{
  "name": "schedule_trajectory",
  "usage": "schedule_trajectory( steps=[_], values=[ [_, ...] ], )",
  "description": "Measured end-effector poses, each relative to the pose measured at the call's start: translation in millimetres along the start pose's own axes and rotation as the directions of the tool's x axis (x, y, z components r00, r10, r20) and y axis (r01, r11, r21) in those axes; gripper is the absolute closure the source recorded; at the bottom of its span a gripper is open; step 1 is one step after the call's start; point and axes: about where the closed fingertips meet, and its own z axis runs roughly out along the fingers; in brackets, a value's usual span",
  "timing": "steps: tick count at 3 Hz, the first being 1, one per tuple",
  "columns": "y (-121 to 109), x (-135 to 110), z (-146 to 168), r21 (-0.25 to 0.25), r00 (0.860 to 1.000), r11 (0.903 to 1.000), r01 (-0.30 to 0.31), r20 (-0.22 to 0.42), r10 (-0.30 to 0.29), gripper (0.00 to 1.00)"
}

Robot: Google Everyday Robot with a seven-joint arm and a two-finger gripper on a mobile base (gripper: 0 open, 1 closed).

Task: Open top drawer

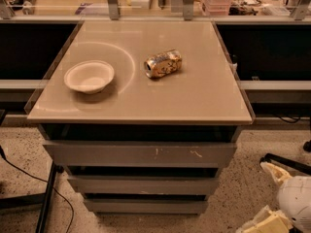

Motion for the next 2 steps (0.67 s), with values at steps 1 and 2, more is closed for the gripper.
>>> schedule_trajectory(
  steps=[1,2],
  values=[
    [-9.1,7.6,31.2,-0.030,0.999,0.9992,-0.026,0.036,0.027,0.00],
    [-29.3,-4.0,45.1,-0.029,0.999,0.9995,-0.009,0.046,0.010,0.00]
  ],
)
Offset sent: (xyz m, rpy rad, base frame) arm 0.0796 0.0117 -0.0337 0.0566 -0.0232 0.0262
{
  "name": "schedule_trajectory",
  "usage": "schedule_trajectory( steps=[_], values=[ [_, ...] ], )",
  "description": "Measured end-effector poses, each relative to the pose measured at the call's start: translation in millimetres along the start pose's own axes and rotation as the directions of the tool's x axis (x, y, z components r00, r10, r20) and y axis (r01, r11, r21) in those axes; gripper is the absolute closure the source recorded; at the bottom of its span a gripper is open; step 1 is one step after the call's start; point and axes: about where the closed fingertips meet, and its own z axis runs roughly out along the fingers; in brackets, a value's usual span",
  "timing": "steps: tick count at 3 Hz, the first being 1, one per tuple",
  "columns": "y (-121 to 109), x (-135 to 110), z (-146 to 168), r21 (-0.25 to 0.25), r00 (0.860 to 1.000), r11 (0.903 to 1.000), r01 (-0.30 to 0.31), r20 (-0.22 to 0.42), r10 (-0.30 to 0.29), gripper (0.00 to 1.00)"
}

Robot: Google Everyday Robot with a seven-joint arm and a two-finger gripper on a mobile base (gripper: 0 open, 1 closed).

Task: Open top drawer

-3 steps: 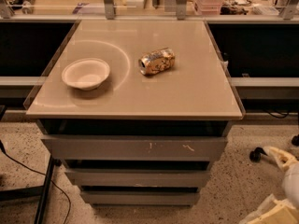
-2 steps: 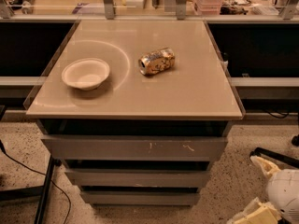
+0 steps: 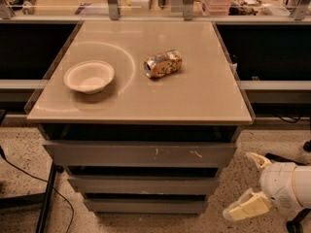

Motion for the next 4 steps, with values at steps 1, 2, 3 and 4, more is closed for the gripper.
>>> schedule_trajectory(
  steps=[1,2,3,4],
  values=[
    [-22.8,-25.7,1.3,0.022,0.999,0.9984,0.053,-0.009,-0.053,0.00],
    [-22.7,-25.7,1.3,0.022,0.999,0.9984,0.053,-0.009,-0.053,0.00],
    [-13.6,-19.9,3.1,0.012,1.000,0.9998,0.018,0.018,-0.018,0.00],
    [-6.0,-18.5,9.2,-0.007,0.999,1.0000,-0.003,0.041,0.003,0.00]
  ],
)
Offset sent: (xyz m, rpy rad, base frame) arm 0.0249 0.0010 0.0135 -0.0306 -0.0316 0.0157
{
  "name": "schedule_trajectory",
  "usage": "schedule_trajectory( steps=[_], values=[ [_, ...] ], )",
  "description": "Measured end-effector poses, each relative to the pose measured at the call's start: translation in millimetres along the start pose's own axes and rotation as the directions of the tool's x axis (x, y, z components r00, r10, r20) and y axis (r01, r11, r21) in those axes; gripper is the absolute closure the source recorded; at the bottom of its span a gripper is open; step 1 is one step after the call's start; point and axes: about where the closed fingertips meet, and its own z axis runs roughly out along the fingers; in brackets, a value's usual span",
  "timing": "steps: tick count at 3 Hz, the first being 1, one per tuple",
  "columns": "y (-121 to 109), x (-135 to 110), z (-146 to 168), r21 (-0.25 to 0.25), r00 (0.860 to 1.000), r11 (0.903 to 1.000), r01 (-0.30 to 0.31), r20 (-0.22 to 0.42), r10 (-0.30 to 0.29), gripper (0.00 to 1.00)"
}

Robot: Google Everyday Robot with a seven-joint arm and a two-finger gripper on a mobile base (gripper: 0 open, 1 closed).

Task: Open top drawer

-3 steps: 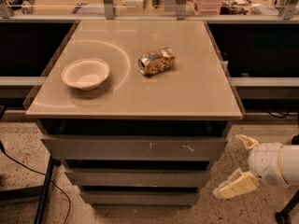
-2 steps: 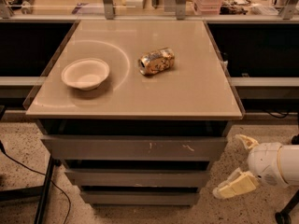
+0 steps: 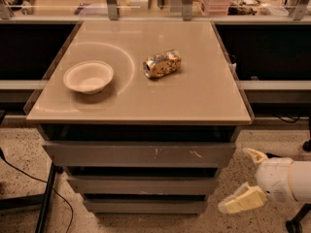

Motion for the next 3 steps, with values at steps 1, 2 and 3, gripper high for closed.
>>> schedule_trajectory(
  steps=[1,2,3],
  values=[
    [8.5,-17.8,34.1,-0.077,0.999,0.9968,0.022,0.046,-0.019,0.00],
    [15.5,-40.8,60.5,-0.132,0.994,0.9887,0.070,0.090,-0.059,0.00],
    [14.4,-67.0,75.0,-0.134,0.985,0.9801,0.147,0.106,-0.133,0.00]
  ],
)
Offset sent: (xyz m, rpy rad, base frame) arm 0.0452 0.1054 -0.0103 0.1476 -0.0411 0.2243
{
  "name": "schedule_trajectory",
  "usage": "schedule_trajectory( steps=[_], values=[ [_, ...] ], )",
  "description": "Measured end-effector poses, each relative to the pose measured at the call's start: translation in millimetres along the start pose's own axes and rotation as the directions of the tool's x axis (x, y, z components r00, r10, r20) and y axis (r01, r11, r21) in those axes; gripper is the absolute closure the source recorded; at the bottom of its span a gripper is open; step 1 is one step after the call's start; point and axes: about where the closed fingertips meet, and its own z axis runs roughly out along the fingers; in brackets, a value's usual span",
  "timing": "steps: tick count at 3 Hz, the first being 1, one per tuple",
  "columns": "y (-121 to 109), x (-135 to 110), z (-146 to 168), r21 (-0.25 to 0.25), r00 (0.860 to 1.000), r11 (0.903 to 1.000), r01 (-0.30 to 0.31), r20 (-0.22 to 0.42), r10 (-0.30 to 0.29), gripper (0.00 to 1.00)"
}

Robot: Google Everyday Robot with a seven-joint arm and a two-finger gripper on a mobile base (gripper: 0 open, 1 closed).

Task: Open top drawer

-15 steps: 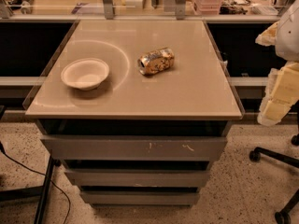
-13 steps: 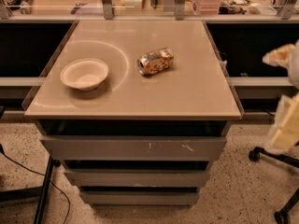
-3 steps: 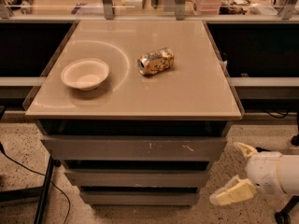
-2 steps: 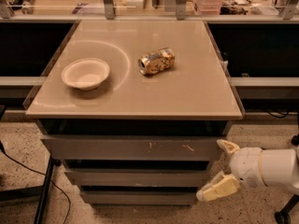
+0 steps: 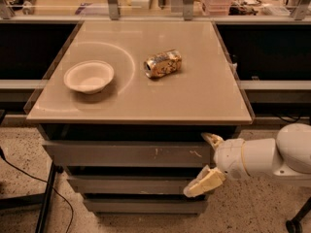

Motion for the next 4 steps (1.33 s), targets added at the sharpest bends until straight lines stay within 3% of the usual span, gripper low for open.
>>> schedule_trajectory(
  steps=[1,2,4],
  values=[
    [-9.6,-17.3,6.9,0.028,0.998,0.9974,0.066,0.009,-0.066,0.00],
    [-10.0,-17.6,7.1,0.030,0.998,0.9973,0.068,0.009,-0.068,0.00],
    [-18.0,26.0,18.7,0.021,0.999,0.9992,-0.034,-0.022,0.034,0.00]
  ],
)
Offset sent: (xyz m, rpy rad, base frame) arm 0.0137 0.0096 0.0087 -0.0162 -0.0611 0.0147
